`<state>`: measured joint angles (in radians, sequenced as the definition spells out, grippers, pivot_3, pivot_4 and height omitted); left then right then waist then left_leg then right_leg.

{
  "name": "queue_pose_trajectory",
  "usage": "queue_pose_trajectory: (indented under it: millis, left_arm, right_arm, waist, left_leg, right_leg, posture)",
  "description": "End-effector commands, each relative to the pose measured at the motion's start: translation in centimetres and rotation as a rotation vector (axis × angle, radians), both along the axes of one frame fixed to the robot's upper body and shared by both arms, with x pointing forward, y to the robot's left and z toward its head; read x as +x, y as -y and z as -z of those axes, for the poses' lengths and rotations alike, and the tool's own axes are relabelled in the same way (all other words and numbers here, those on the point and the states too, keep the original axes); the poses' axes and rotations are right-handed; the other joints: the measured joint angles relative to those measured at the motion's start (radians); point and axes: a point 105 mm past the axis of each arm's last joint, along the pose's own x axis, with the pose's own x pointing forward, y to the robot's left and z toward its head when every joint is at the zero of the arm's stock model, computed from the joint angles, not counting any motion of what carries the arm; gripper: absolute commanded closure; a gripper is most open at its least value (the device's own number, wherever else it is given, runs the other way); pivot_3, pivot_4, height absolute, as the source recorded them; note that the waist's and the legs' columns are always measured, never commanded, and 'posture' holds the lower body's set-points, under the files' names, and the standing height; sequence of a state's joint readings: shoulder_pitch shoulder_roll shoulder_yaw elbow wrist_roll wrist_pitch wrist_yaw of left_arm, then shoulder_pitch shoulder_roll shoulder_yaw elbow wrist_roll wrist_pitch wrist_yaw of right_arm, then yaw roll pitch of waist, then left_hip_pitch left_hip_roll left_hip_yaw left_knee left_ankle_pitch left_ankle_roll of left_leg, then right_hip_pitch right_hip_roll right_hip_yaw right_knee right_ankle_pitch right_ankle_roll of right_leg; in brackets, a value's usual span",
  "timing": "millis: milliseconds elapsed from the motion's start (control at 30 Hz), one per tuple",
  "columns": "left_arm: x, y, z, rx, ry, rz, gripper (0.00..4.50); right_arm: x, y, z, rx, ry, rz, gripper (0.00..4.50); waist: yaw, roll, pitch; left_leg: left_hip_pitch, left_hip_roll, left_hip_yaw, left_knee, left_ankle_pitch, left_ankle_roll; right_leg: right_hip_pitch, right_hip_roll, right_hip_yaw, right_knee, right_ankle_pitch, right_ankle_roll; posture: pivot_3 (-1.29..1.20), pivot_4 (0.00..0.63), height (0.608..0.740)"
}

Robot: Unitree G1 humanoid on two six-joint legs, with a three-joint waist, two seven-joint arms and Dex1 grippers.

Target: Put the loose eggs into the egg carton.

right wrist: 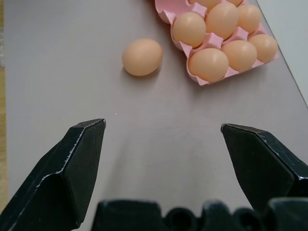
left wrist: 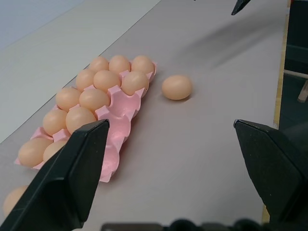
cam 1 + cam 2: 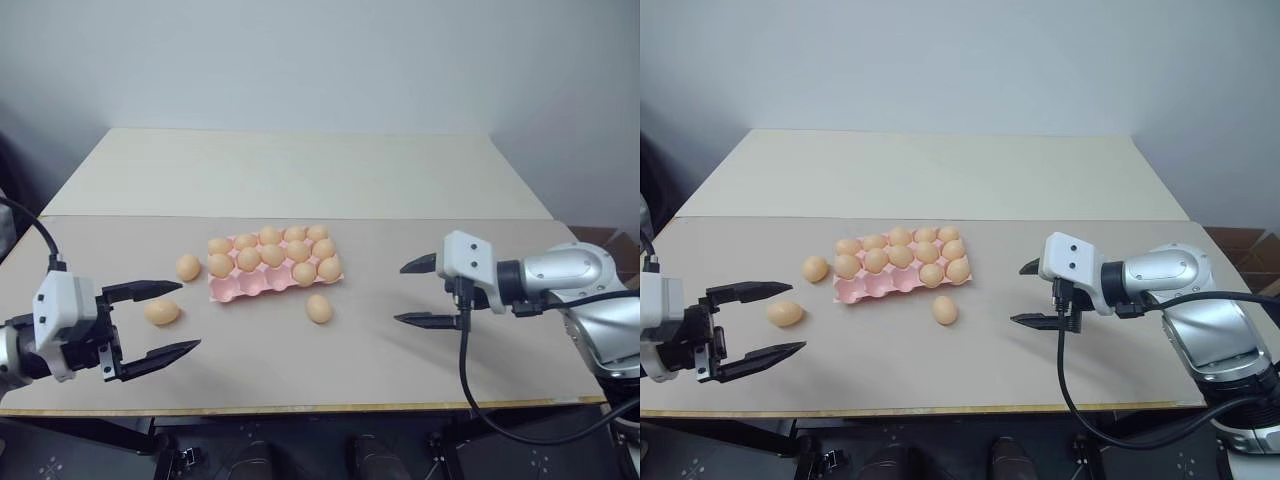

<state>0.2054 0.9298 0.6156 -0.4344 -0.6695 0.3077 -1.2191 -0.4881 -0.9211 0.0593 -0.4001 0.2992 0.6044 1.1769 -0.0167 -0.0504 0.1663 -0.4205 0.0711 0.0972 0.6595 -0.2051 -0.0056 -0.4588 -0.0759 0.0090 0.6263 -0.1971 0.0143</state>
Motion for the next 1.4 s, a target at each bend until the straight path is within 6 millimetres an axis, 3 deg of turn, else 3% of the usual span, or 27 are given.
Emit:
queue_pose_trajectory:
  millis: [33,333,500,767,1067,1400]
  left_arm:
    - [-0.3,0.0,-1.0,0.010,0.034,0.003,0.00]
    - [-0.3,0.2,-0.9,0.006,0.032,0.004,0.00]
    - [-0.5,0.4,-0.4,0.006,0.029,0.000,0.00]
    - [-1.6,-0.5,1.3,0.032,-0.057,-0.044,0.00]
    - [-1.0,-1.2,1.3,0.061,-0.058,-0.053,0.00]
    - [-1.1,-0.8,1.6,0.069,-0.047,-0.063,0.00]
  right_arm:
    - [-0.4,0.0,-1.0,0.007,0.050,-0.013,0.04]
    - [-0.2,-0.4,-0.6,0.024,0.051,-0.009,0.04]
    - [0.3,-1.7,-0.1,0.058,0.036,-0.016,0.04]
    - [1.5,-5.8,2.2,0.126,0.001,0.013,0.04]
    - [2.7,-10.3,4.7,0.170,-0.016,0.027,0.04]
    - [4.1,-11.4,6.4,0.136,-0.022,0.074,0.04]
  waist:
    - [0.002,0.000,0.000]
    - [0.003,0.000,0.000]
    - [0.001,0.000,0.000]
    - [0.001,0.000,0.000]
    - [0.002,0.000,0.000]
    - [0.001,0.000,0.000]
  left_leg:
    - [0.000,0.000,0.000,0.000,0.000,0.000]
    - [0.000,0.000,0.000,0.000,0.000,0.000]
    - [0.000,0.000,0.000,0.000,0.000,0.000]
    - [0.000,0.000,0.000,0.000,0.000,0.001]
    - [-0.001,0.000,0.000,0.000,0.000,0.001]
    - [-0.001,0.000,0.000,0.000,0.003,0.004]
  right_leg:
    - [0.000,0.000,0.000,0.000,0.000,0.000]
    - [0.000,0.000,0.000,0.000,0.000,0.000]
    - [0.000,0.000,0.000,0.000,0.000,0.000]
    - [0.000,0.000,0.000,0.000,0.000,0.000]
    - [0.000,0.000,-0.001,0.000,0.000,0.000]
    - [0.000,0.000,-0.001,0.001,0.000,-0.001]
  posture:
    - [0.00,0.150,0.740]
    - [0.00,0.150,0.740]
    - [0.00,0.150,0.740]
    - [0.00,0.150,0.740]
    - [0.00,0.150,0.740]
    - [0.00,0.150,0.740]
